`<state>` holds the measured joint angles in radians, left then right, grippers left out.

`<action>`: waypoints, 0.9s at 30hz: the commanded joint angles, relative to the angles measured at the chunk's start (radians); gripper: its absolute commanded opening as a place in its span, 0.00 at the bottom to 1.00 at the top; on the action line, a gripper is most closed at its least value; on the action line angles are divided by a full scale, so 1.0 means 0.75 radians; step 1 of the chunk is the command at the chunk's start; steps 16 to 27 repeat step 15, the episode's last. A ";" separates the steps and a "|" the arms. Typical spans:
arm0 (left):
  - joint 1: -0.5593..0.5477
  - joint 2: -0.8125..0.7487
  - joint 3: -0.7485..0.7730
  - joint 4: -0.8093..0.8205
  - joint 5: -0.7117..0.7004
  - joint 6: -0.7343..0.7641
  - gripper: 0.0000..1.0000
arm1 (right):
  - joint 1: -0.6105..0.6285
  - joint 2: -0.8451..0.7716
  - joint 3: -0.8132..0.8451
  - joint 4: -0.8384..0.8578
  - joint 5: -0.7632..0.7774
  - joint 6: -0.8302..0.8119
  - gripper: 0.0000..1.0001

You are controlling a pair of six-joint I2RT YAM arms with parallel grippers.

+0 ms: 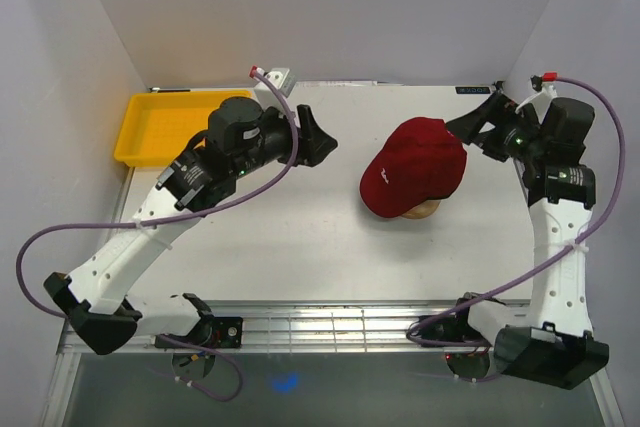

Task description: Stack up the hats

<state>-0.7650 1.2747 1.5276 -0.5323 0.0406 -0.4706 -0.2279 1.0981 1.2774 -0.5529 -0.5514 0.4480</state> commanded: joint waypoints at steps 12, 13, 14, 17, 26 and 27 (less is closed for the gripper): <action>0.020 -0.235 -0.112 -0.276 -0.148 -0.009 0.70 | 0.302 -0.298 -0.026 -0.112 0.144 -0.125 0.89; 0.022 -0.231 -0.106 -0.282 -0.150 -0.009 0.70 | 0.302 -0.294 -0.034 -0.105 0.140 -0.125 0.89; 0.020 -0.225 -0.092 -0.294 -0.150 -0.011 0.70 | 0.302 -0.292 -0.036 -0.103 0.140 -0.129 0.89; 0.020 -0.221 -0.086 -0.301 -0.150 -0.011 0.70 | 0.302 -0.288 -0.036 -0.103 0.144 -0.129 0.89; 0.020 -0.221 -0.086 -0.301 -0.150 -0.011 0.70 | 0.302 -0.288 -0.036 -0.103 0.144 -0.129 0.89; 0.020 -0.221 -0.086 -0.301 -0.150 -0.011 0.70 | 0.302 -0.288 -0.036 -0.103 0.144 -0.129 0.89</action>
